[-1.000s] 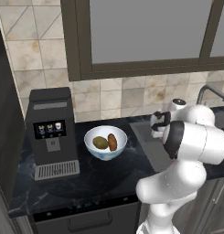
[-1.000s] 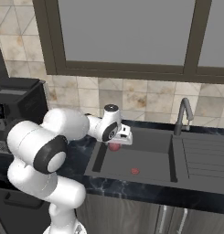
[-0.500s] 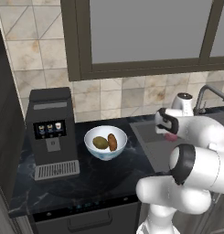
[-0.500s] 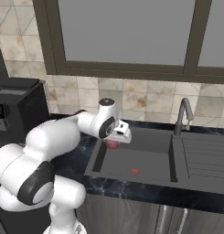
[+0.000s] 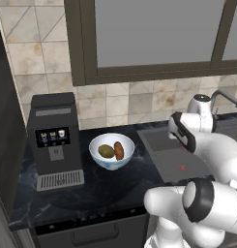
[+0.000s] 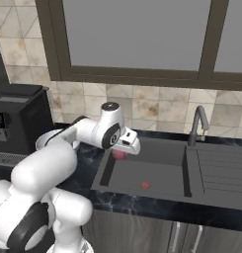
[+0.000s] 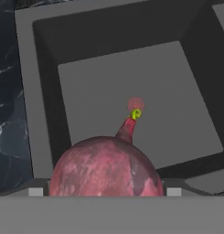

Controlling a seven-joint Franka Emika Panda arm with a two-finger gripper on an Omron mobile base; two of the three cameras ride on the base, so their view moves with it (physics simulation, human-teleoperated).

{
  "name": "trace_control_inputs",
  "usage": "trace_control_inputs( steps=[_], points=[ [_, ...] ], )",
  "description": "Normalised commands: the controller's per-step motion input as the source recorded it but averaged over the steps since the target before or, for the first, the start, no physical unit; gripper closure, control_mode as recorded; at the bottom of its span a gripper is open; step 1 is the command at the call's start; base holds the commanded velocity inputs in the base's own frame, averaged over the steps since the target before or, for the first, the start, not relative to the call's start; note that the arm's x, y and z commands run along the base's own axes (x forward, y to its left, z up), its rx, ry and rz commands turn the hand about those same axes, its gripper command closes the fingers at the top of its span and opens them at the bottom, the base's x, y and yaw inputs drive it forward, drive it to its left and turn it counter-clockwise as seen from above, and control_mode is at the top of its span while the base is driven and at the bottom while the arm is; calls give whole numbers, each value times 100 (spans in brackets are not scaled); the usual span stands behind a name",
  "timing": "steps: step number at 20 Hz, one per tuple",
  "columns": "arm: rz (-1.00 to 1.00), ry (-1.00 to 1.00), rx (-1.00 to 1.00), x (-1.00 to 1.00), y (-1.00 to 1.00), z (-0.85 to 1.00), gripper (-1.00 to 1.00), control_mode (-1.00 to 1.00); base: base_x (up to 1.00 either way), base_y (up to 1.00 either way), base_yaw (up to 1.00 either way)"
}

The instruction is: Pick the potatos from the cabinet and place them in one bowl. Pick the onion from the sink and place it in the other bowl.

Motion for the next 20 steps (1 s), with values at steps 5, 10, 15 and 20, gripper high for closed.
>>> trace_control_inputs(
  steps=[5,10,15,20],
  points=[
    [5,-6,0,-27,0,23,100,-100,0,0,0],
    [14,0,0,-26,3,32,100,-100,0,0,0],
    [17,-1,0,-30,12,23,100,-100,0,0,0],
    [7,-9,-3,-40,19,10,100,-100,0,0,0]
  ],
)
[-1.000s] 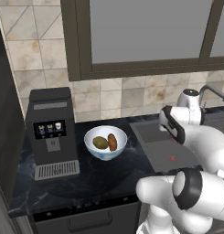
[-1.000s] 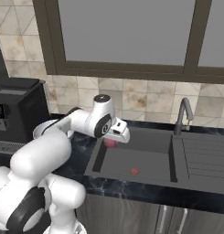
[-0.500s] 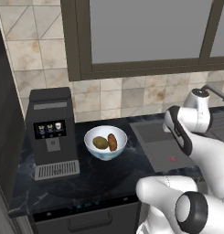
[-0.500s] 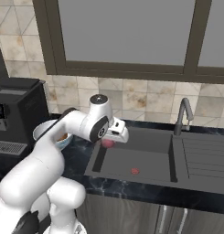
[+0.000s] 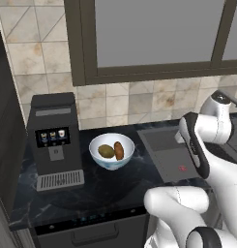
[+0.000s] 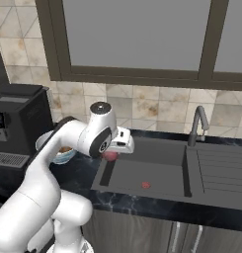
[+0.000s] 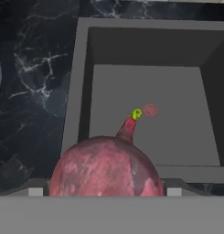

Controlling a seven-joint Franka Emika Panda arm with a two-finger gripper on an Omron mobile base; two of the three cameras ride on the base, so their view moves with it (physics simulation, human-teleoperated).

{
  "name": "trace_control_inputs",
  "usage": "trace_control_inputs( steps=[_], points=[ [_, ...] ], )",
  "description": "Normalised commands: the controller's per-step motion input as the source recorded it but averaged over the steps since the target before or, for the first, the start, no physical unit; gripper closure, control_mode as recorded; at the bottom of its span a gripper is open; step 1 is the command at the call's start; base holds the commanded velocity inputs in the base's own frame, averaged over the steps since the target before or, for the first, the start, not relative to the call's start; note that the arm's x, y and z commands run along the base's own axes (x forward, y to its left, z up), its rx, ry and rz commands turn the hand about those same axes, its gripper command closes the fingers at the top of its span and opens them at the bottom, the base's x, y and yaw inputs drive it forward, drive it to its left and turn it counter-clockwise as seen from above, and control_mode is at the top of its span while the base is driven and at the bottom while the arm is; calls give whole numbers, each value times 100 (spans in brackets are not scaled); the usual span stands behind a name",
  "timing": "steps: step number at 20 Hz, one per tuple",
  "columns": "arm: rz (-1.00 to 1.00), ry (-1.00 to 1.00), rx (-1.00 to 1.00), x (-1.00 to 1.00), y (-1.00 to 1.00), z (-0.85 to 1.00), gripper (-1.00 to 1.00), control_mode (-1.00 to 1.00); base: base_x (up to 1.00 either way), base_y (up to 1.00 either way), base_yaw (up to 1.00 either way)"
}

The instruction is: Pick the potatos from the cabinet and place them in one bowl. Pick the onion from the sink and place it in the other bowl.

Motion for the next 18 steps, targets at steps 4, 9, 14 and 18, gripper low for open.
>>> trace_control_inputs(
  steps=[4,9,14,18],
  points=[
    [2,-9,-2,-31,13,2,100,-100,0,0,0],
    [0,-5,-1,-18,2,0,100,100,-13,0,0],
    [0,0,0,0,0,0,100,100,-61,-39,0],
    [0,0,0,0,0,0,100,100,-58,-78,0]
  ],
)
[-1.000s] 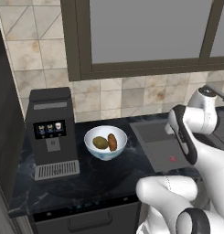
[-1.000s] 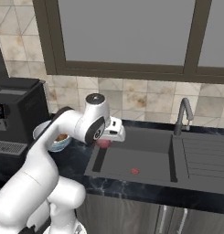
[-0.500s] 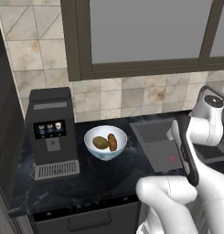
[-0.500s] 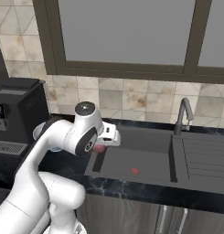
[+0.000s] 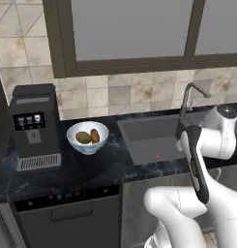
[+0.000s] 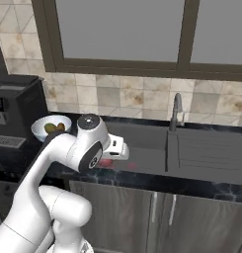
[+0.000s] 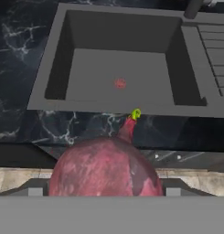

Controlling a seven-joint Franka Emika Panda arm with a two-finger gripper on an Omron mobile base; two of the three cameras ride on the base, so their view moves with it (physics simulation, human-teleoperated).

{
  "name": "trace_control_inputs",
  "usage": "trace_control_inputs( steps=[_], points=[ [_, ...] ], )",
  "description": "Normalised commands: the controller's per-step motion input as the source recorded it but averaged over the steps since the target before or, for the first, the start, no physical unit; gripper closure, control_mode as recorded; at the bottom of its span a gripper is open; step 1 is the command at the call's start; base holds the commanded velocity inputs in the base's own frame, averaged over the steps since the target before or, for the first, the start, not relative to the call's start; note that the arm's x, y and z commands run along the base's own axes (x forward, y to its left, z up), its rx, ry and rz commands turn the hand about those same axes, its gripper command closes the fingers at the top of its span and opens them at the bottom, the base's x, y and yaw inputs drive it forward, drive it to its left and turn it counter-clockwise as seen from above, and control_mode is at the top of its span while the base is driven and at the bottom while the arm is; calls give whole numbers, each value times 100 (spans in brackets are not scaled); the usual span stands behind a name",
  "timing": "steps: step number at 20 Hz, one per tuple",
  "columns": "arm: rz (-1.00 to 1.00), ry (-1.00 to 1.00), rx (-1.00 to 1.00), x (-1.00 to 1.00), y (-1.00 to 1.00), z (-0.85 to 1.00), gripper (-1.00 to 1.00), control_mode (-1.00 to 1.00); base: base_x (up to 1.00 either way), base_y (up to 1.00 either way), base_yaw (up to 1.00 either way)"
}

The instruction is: Pick the potatos from the cabinet and place them in one bowl. Pick the onion from the sink and place it in the other bowl.

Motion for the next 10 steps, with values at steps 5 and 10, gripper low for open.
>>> trace_control_inputs(
  steps=[5,10],
  points=[
    [0,0,0,0,0,0,100,100,-17,-98,-2],
    [0,0,0,0,0,0,100,100,0,-100,0]
  ],
)
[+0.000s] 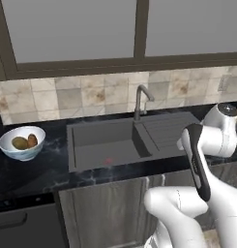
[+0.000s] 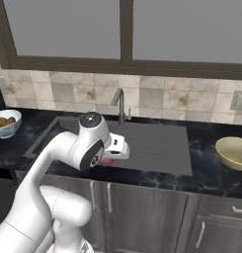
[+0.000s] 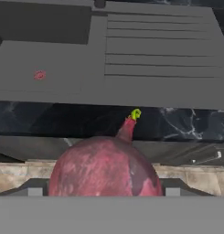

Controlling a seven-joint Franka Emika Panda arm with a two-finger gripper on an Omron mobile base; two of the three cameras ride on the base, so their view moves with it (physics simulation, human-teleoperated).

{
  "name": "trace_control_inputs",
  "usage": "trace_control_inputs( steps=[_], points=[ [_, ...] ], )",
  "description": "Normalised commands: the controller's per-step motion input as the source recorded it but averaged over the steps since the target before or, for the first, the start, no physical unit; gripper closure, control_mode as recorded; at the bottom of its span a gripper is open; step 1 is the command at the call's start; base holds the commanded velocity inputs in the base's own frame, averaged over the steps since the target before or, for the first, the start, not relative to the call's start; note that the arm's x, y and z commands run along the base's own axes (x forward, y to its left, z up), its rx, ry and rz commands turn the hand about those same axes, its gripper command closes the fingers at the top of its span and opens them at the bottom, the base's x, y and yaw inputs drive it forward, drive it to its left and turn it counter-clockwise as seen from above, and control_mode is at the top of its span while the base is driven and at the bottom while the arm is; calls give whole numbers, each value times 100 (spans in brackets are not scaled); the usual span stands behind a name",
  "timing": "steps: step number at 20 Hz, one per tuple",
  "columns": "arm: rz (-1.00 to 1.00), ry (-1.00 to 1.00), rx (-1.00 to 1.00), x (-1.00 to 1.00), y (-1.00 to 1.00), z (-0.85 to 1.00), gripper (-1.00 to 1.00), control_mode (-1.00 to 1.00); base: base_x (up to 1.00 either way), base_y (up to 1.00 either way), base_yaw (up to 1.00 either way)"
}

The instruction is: Pick the potatos from the cabinet and place them in one bowl. Pick the onion from the sink and place it in the other bowl.

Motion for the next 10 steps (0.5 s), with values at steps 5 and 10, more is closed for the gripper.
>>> trace_control_inputs(
  steps=[5,10],
  points=[
    [0,0,0,0,0,0,100,100,0,-100,0],
    [0,0,0,0,0,0,100,100,0,-100,0]
  ],
)
